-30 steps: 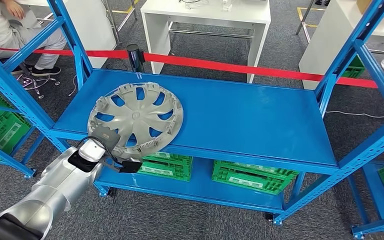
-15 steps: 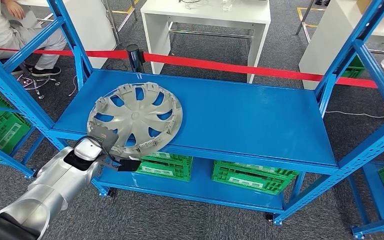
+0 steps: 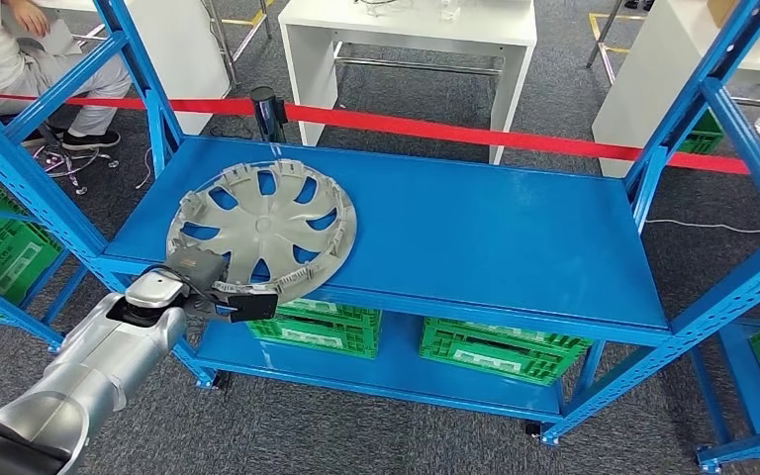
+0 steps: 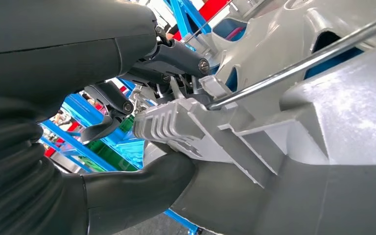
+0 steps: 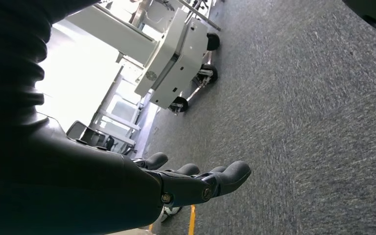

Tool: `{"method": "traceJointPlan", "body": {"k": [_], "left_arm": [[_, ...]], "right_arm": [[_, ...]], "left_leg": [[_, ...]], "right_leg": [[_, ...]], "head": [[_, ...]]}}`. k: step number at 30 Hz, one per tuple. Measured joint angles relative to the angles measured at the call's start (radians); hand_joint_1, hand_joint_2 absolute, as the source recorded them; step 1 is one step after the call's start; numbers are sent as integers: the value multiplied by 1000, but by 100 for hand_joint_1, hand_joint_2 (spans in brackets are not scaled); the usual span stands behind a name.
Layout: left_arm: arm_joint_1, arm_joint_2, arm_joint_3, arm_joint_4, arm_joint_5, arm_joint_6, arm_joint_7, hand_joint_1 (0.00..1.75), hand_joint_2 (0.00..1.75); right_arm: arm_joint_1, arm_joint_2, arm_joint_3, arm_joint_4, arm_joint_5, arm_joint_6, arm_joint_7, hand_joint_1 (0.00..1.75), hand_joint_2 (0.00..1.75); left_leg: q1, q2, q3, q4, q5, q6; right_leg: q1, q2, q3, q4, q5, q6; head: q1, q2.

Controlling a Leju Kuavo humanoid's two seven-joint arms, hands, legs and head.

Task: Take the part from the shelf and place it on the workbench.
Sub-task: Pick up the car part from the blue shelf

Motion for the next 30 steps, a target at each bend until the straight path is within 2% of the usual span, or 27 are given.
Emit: {"method": "traceJointPlan", "body": {"k": [14,21,30], "left_arm": [[7,-18,119,-7,157,73,-47,175,175],[15,-38,231,-13,291,101,-99,175,175],[25,-49,301,-16,330,172,-142,175,175]], "right_arm": [[2,0,-16,0,-5,0,13,0,175],[3,0,-34,0,-14,0,8,0,175],[6,-2,-52,0,-23,0,-1,0,175]], "left_leg": [[0,0,-3,0,0,0],[0,0,-5,0,0,0],[0,0,-6,0,0,0]], "right_leg": [[0,0,-4,0,0,0],[-1,0,-5,0,0,0],[0,0,-7,0,0,0]], "head": [[0,0],[0,0],[0,0]]}}
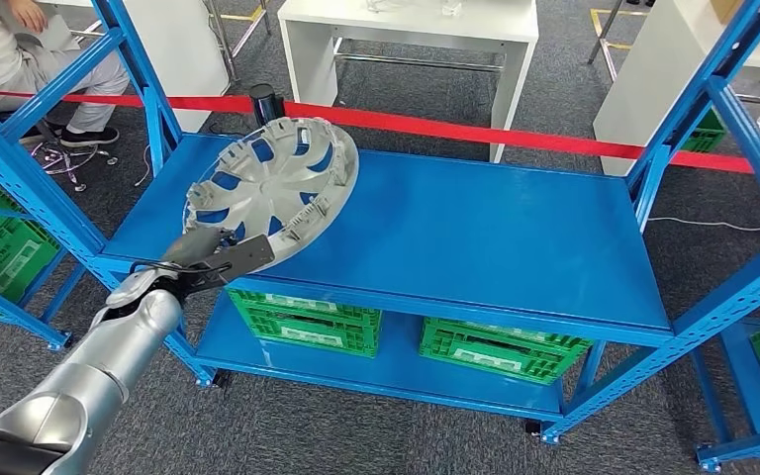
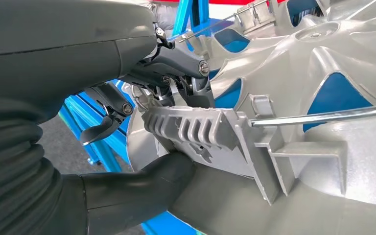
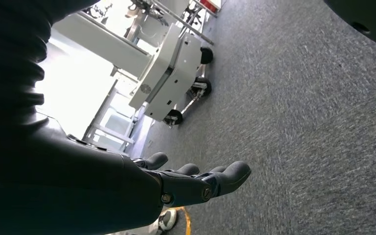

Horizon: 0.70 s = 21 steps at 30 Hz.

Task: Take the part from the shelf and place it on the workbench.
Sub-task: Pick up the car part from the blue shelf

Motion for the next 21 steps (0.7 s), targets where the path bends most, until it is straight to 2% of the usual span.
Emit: {"method": "traceJointPlan", "body": {"k": [5,14,21], "left_arm": [[5,-9,36,-2,59,45,-14,175,175],[5,-21,112,-3,132,50,-43,175,175],[5,-31,191,-16,247,97,-121,175,175]], "right_arm": [[1,-1,-12,0,-1,0,1,0,175],[6,-1,-22,0,-2,0,2,0,175],[9,-5,-27,0,-1,0,-1,0,175]], "left_leg": [[0,0,-1,0,0,0],[0,0,-2,0,0,0],[0,0,-2,0,0,0]], "right_leg": [[0,0,-1,0,0,0],[0,0,-1,0,0,0],[0,0,-2,0,0,0]], "head": [[0,0],[0,0],[0,0]]}}
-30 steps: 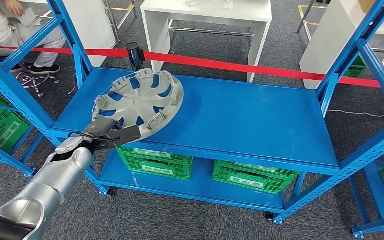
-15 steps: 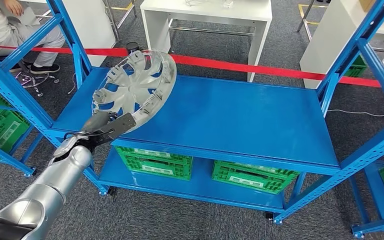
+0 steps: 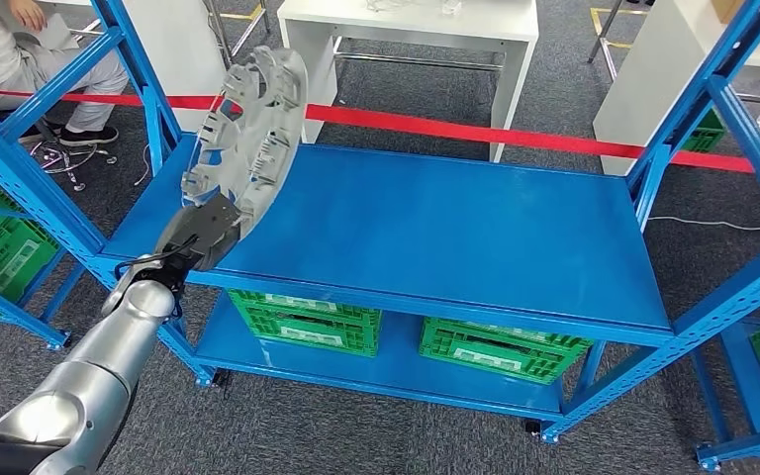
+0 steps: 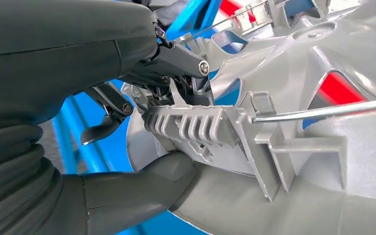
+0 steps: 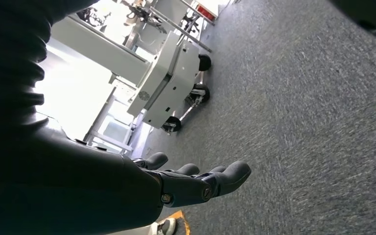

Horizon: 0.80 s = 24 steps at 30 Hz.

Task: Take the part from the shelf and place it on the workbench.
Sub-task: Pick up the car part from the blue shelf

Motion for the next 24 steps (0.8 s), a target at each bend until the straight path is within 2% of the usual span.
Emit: {"method": "traceJointPlan", "body": {"k": [2,6,10,12,17,24], "left_arm": [[0,0,12,-6,-20,53,-27,175,175],[-1,1,-16,-19,-170,235,-31,175,175],[-5,2,-113,-29,-374,397,43,175,175],[-14,3,-177,-32,-464,442,85,175,175],[-45,6,-340,-35,-637,476,165,175,175],[-89,18,-471,-38,-696,413,164,175,175]], "right_arm": [[1,-2,-2,0,3,0,1,0,175],[1,-3,-3,0,9,0,2,0,175],[0,-3,-4,0,9,0,3,0,175],[0,-3,-6,0,9,0,3,0,175],[0,-3,-13,0,7,0,-1,0,175],[0,-3,-20,0,9,0,-10,0,175]], "left_leg": [[0,0,0,0,0,0],[0,0,0,0,0,0],[0,-1,0,0,0,0],[0,-2,-1,0,0,0],[0,-1,-1,0,0,0],[0,0,0,0,0,0]], "right_leg": [[0,0,0,0,0,0],[0,0,0,0,0,0],[0,-1,0,0,0,0],[0,-1,0,0,0,0],[0,-1,0,0,0,0],[0,0,0,0,0,0]], "head": [[0,0],[0,0],[0,0],[0,0],[0,0],[0,0]]}}
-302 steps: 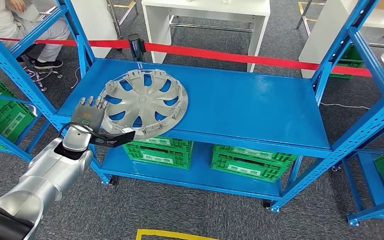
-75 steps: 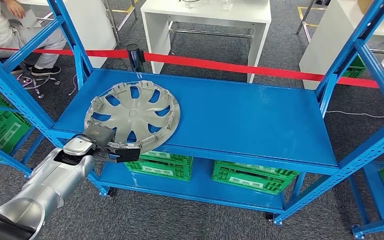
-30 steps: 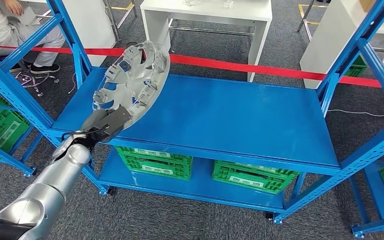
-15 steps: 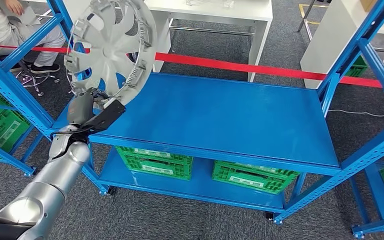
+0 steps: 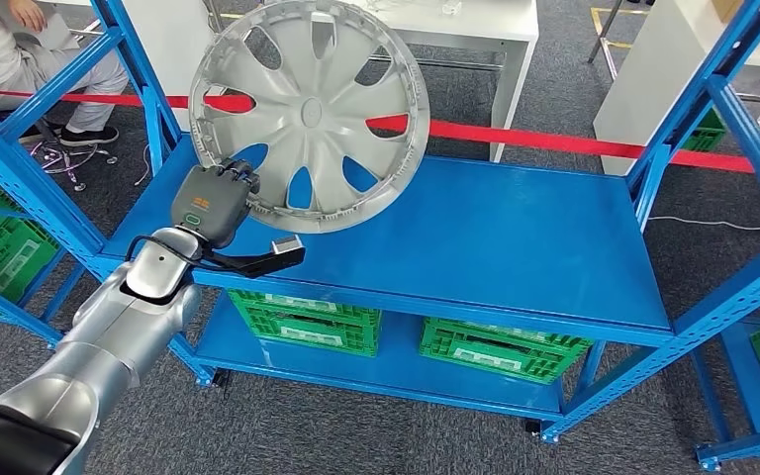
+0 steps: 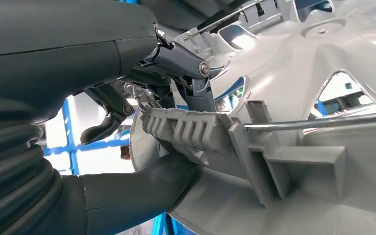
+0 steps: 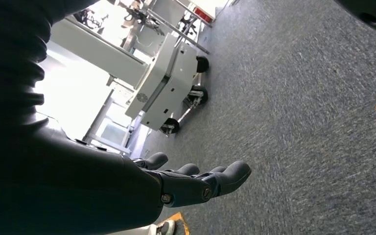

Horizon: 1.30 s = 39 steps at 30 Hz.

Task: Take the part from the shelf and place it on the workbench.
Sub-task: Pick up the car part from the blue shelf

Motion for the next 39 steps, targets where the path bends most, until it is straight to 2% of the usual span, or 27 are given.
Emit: {"method": "traceJointPlan", "body": {"k": [12,17,20,22,24,25,26,27,28,30,31,32,34,35,36,37,39], "left_arm": [[-26,28,-58,-1,15,-88,-25,175,175],[-27,35,-59,-1,17,-89,-25,175,175],[-28,37,-60,-3,22,-90,-26,175,175],[-29,37,-60,-4,28,-92,-26,175,175],[-28,37,-60,-4,35,-92,-25,175,175],[-25,38,-60,-4,38,-92,-26,175,175],[-22,38,-60,-4,40,-91,-27,175,175],[-18,38,-60,-4,42,-90,-28,175,175],[-16,38,-60,-4,44,-90,-29,175,175],[-14,38,-60,-4,46,-89,-30,175,175],[-14,39,-60,-4,47,-89,-30,175,175],[-14,39,-60,-4,47,-89,-30,175,175],[-13,42,-60,-4,48,-89,-32,175,175],[-13,44,-60,-4,48,-90,-32,175,175],[-13,46,-60,-4,48,-90,-33,175,175],[-13,49,-60,-4,50,-91,-36,175,175],[-11,51,-60,-4,55,-94,-43,175,175]], "right_arm": [[0,0,0,0,10,0,-4,0,175],[0,1,-1,0,11,0,-3,0,175],[-1,2,0,0,11,0,-3,0,175],[-2,2,0,0,12,0,-2,0,175],[-1,2,0,0,15,0,1,0,175],[-1,2,0,0,16,0,3,0,175],[0,2,-1,0,17,0,4,0,175],[0,2,-1,0,18,0,6,0,175],[0,2,-1,0,18,0,6,0,175],[-2,2,-1,0,18,0,8,0,175],[-3,2,0,0,18,0,8,0,175],[-4,2,0,0,18,0,9,0,175],[-4,3,0,0,18,0,9,0,175],[-4,4,0,0,19,0,9,0,175],[-5,5,0,0,19,0,10,0,175],[-5,6,0,0,19,0,10,0,175],[-5,6,0,0,20,0,10,0,175]], "left_leg": [[-4,-1,0,1,-2,3],[-10,-1,-1,7,-9,13],[-8,2,2,-4,-1,25],[-3,4,4,-14,6,33],[-4,5,1,-12,7,35],[-4,5,-1,-10,6,35],[-5,5,-3,-7,6,35],[-5,5,-5,-4,6,34],[-4,4,-8,1,5,33],[-4,3,-17,13,5,26],[-5,2,-22,18,6,20],[-6,1,-27,21,10,13],[-7,-1,-33,22,18,-2],[-5,-1,-40,27,12,-9],[-4,0,-50,46,-8,-17],[-1,0,-65,85,-43,-24],[5,2,-102,207,-130,-37]], "right_leg": [[-5,0,0,0,0,2],[-12,0,2,-2,-3,12],[-13,0,0,7,-12,21],[-12,0,-33,79,-60,23],[-9,0,-100,216,-121,23],[-9,0,-128,269,-134,23],[-9,0,-142,291,-126,22],[-9,0,-137,272,-99,21],[-10,-1,-114,215,-60,20],[-9,-2,-61,93,-6,14],[-7,-2,-48,57,6,9],[-5,-2,-47,47,8,3],[-4,0,-58,47,18,-10],[-5,0,-63,47,24,-18],[-7,-1,-69,45,32,-25],[-8,-1,-77,43,40,-32],[-8,-2,-93,43,54,-37]], "head": [[0,0],[0,0],[0,0],[0,0],[1,0],[1,0],[1,0],[1,0],[1,0],[1,0],[0,0],[0,0],[0,0],[0,0],[-1,0],[-2,0],[-3,0]]}}
